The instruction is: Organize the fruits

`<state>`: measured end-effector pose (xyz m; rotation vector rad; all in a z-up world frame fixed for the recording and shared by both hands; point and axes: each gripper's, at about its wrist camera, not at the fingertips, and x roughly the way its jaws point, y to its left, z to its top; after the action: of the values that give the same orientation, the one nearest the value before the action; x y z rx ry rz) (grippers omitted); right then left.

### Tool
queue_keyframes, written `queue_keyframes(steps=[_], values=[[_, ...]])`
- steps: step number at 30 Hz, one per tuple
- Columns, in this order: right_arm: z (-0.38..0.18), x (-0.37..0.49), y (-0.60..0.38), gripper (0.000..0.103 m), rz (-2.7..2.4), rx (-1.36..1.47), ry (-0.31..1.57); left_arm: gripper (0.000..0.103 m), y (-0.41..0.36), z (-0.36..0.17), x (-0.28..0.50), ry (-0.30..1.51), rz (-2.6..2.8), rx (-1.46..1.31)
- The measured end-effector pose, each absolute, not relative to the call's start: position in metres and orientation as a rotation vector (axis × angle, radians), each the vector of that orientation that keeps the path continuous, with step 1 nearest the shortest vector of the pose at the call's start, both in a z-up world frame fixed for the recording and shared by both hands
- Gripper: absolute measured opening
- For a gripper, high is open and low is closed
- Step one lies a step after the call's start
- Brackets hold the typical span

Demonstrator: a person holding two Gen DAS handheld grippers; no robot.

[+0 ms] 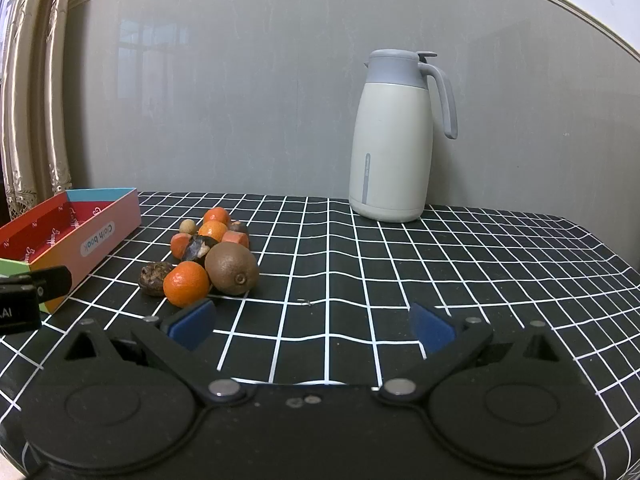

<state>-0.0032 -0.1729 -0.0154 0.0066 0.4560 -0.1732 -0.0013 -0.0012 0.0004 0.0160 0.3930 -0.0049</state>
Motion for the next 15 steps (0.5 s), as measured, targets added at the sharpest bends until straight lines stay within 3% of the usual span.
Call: queue_keyframes(steps=[15], values=[[-0.0143,-0.0046,-0.1755,0.103,-0.183,0.010,0.450,0.103,-0.0025,-0.0025,0.0044,0.442,-0.031,-0.002]])
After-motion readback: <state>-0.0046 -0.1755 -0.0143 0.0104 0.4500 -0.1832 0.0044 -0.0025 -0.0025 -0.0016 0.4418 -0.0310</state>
